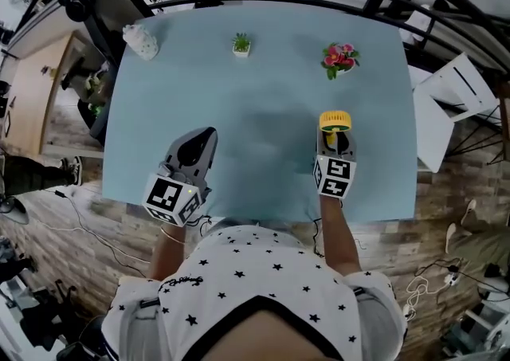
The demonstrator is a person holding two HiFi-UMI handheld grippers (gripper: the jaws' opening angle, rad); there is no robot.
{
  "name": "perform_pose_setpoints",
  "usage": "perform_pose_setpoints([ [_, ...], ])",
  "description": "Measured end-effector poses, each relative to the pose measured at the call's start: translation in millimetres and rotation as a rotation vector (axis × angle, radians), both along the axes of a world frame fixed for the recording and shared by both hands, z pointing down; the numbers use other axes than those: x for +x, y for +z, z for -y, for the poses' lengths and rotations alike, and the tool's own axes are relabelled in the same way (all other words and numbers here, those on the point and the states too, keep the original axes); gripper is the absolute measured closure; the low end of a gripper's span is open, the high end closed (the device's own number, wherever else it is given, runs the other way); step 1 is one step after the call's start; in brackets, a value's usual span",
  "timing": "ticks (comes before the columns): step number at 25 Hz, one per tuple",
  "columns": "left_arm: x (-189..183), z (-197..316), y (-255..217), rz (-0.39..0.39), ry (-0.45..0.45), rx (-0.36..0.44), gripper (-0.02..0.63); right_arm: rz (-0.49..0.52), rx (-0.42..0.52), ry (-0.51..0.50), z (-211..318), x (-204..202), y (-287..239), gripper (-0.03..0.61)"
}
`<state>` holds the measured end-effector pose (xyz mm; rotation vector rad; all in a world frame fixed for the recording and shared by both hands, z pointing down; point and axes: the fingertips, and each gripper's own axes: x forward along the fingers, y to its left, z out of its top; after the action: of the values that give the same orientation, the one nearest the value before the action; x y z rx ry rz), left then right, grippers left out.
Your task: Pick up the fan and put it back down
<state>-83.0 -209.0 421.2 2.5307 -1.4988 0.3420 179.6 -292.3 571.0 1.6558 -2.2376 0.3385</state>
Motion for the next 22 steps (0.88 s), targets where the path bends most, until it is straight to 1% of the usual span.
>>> perform_pose_setpoints([
  [8,8.9,7.6,-3.3,-0.033,0.035,0.017,0.585,0.021,0.026,-0.011,-4.4,4.2,-32.0,0.403],
  [16,17.3,12.8,-0.5,-0.06,0.058,0.014,0.584,0.024,0.058,-0.038,-11.3,5.9,-67.6,0.403],
  [22,22.0,21.3,4.4,-0.07,0.084,0.009,0.586,0.036,0.082,-0.041,-17.9,7.1,-92.7,0.403],
])
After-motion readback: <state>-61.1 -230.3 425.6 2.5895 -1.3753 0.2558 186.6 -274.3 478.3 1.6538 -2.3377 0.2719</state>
